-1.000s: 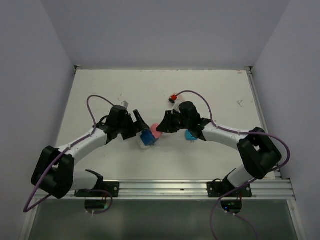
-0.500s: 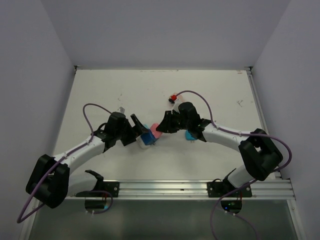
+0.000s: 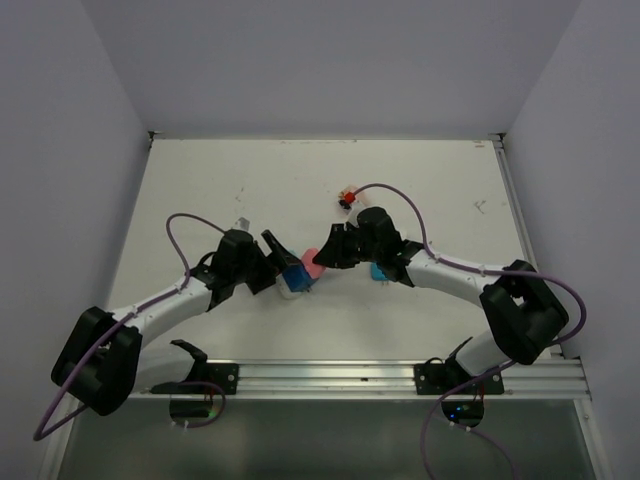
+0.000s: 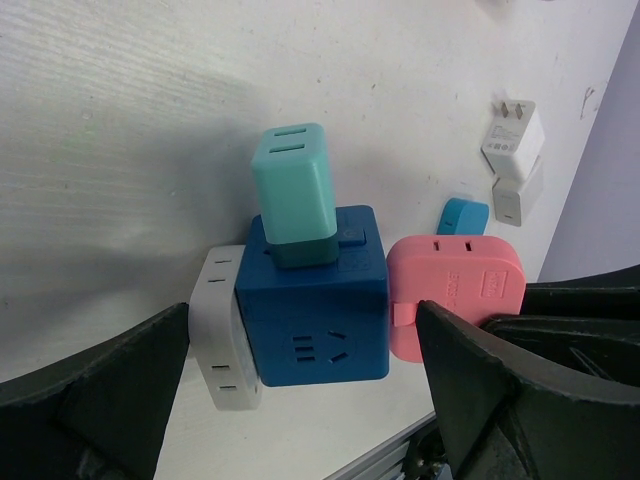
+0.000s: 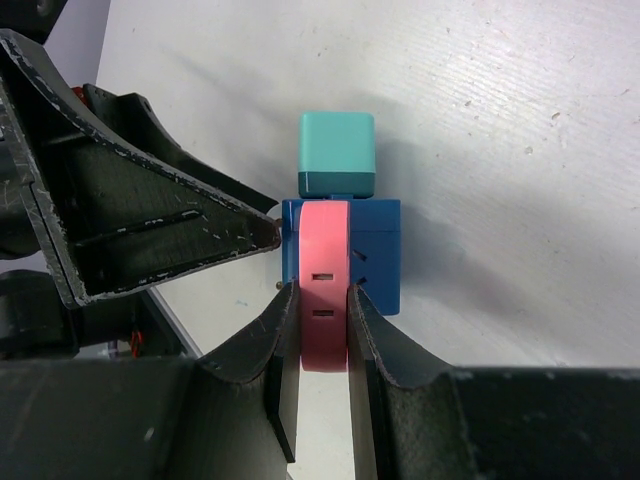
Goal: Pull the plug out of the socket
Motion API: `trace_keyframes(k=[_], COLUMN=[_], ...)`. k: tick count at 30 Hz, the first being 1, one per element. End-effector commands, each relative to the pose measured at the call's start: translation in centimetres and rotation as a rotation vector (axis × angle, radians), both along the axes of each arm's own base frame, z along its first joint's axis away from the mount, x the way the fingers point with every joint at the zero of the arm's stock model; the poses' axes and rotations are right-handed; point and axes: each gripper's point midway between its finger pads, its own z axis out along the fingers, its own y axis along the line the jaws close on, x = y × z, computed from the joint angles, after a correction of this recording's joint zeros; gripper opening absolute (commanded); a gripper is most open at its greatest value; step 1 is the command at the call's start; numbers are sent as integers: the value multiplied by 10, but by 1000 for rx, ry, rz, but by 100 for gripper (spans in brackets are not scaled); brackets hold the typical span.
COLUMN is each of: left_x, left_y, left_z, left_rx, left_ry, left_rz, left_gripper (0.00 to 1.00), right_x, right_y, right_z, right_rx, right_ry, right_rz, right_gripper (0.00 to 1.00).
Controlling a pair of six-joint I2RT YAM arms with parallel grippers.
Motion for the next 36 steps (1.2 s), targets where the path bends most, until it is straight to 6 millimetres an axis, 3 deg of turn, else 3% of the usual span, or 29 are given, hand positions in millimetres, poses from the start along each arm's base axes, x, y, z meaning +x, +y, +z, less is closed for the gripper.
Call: trace_keyframes(k=[1, 13, 28, 36], left_x=[10, -2, -6, -7], left_y=[-10, -10, -17, -4], left_z=[11, -10, -18, -23], left_rx=[-46, -20, -8, 48], left_ry=[-54, 9, 22, 23], left_rz=[11, 0, -19, 20], left_gripper=[96, 96, 90, 70], right_x=[4, 5, 4, 2], right_y=[8, 5, 1, -4], right_z=[32, 29, 24, 23], right_rx=[84, 82, 88, 67], right_ry=[-74, -67, -41, -37], right_rz=[-8, -32, -61, -74], right_gripper=[0, 0, 0, 0])
